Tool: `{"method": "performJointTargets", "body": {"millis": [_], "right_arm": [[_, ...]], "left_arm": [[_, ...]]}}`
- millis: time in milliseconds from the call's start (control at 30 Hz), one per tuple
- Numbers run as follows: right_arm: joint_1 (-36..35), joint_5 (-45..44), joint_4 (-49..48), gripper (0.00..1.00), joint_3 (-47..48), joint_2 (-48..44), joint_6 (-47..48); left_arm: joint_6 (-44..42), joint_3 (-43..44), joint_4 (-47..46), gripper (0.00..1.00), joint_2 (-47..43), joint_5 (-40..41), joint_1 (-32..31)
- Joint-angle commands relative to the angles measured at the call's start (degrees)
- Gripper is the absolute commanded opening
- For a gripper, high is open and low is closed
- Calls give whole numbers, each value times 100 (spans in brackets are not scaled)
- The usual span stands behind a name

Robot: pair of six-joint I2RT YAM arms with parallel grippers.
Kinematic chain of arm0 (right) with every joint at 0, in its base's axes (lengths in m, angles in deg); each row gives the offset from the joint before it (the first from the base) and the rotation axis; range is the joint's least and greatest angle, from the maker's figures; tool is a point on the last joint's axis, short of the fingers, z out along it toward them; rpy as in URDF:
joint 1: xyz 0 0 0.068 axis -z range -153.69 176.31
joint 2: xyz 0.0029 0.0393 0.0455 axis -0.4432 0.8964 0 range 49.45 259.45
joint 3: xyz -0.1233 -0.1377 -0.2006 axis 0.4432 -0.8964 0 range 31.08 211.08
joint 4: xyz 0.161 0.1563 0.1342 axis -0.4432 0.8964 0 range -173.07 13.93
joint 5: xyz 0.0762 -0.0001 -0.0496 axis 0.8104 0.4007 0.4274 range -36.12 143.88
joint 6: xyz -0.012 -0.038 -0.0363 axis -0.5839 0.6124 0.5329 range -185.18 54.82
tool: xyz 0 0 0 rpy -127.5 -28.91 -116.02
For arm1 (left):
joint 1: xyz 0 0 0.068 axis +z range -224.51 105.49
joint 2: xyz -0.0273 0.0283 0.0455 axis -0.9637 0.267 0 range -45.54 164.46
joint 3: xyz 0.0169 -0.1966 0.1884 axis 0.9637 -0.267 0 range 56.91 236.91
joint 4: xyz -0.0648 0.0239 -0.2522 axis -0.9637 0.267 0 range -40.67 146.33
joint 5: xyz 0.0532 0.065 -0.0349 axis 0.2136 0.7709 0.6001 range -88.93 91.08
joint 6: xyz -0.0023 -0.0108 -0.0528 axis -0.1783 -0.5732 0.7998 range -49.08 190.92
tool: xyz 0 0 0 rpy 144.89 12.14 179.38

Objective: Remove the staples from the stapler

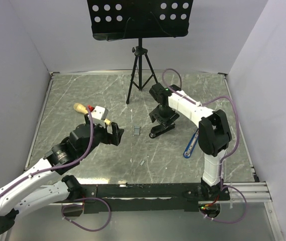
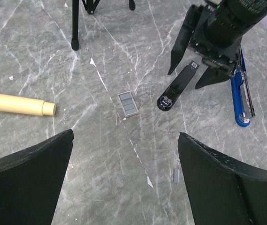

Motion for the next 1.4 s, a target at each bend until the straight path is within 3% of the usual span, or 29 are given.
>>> {"method": "performJointTargets", "body": {"millis": [0, 367, 500, 633, 833, 1033, 1367], "right_arm": [[-57, -4, 53, 69, 178, 221, -281], [-75, -56, -280, 60, -50, 459, -246], [-75, -249, -544, 19, -349, 171, -62], [-31, -346, -772, 1, -621, -155, 517], [4, -206, -1659, 0, -1386, -1042, 1923], [215, 662, -2722, 0, -2449, -2315, 3487], [593, 1375, -3198, 0, -3504, -3873, 4377]], "left_arm": [[117, -66, -277, 97, -93, 130, -27], [152, -84, -365, 96, -49, 16, -18], [161, -84, -365, 90, 29, -107, -27], [389, -57, -312, 88, 161, -160, -18], [907, 170, -260, 81, 767, -704, -1], [1329, 873, -31, 69, 1892, -1548, 113], [1822, 1182, -856, 59, 3131, -2532, 219]]}}
